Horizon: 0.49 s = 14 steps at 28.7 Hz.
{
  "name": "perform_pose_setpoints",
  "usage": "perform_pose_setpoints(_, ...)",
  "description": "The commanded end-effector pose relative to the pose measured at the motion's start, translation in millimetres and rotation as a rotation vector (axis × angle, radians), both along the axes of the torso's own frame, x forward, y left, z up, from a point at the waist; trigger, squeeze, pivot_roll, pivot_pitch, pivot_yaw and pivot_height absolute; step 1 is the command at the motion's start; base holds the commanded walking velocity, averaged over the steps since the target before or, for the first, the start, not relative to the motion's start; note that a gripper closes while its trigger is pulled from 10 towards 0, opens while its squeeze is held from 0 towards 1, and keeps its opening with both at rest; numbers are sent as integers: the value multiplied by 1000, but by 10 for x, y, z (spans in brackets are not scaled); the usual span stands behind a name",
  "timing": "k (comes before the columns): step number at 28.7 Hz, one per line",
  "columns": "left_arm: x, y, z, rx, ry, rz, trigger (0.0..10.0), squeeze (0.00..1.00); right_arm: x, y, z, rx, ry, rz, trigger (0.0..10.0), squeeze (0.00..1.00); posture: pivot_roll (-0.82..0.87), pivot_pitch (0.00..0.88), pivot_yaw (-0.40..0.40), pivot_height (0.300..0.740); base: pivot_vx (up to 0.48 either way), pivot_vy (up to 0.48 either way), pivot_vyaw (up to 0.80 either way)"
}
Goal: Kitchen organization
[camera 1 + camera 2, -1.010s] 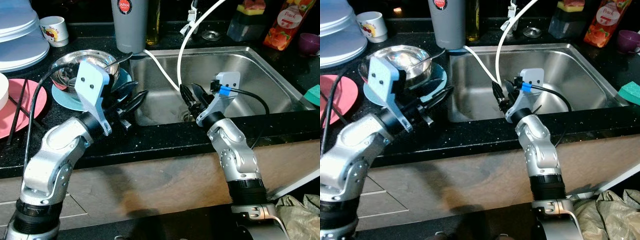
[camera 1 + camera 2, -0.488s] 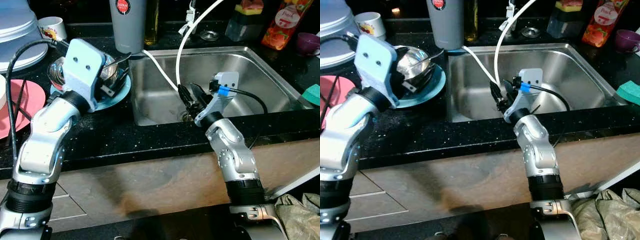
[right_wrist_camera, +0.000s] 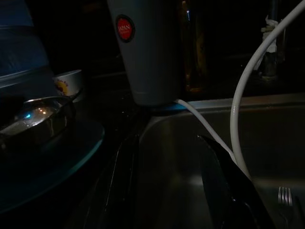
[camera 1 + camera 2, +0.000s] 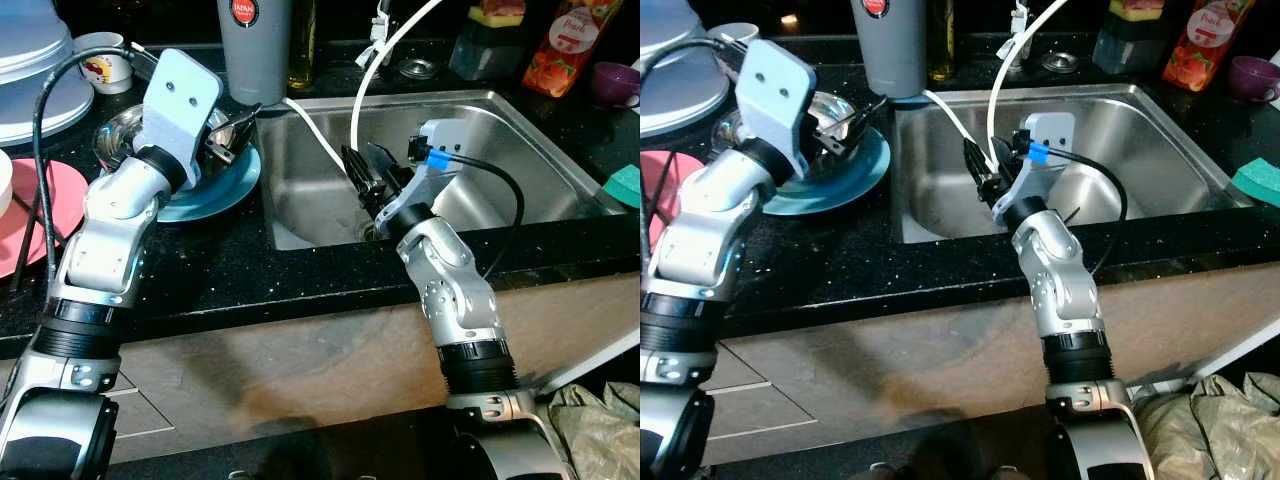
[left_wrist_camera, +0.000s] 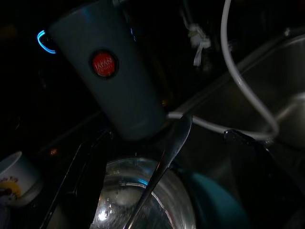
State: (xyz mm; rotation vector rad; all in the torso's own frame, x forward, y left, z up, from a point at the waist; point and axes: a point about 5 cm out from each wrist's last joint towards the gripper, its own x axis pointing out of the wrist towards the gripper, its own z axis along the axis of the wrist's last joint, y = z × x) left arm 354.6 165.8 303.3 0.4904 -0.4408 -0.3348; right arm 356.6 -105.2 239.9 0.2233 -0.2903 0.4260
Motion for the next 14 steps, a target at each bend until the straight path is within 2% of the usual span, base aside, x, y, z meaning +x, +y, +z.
perform_pose_setpoints(1, 42, -20, -28, 38, 9, 7, 10000, 1000, 13, 10, -10, 11, 7, -1, 10000, 0, 48, 115, -19, 740, 0, 0, 0)
perform_pose_setpoints(2, 65, -1, -36, 31, 23, 18, 10000, 792, 12, 11, -9, 11, 7, -1, 10000, 0, 47, 117, -20, 740, 0, 0, 0)
perform_pose_setpoints(3, 65, -1, -36, 31, 23, 18, 10000, 792, 12, 11, -9, 11, 7, -1, 10000, 0, 47, 117, -20, 740, 0, 0, 0)
perform_pose_setpoints(4, 123, 70, -30, 15, 36, 53, 10000, 0, 15, 16, -11, 11, 10, 0, 10000, 0, 42, 119, -20, 740, 0, 0, 0)
perform_pose_setpoints(8, 173, 163, 33, -13, 19, 84, 10000, 0, 23, 25, -8, 10, 12, 2, 10000, 0, 41, 123, -21, 740, 0, 0, 0)
perform_pose_setpoints(14, 216, 251, 51, 34, 6, 88, 10000, 0, 67, 52, 17, 14, 14, 9, 10000, 0, 48, 126, -24, 740, 0, 0, 0)
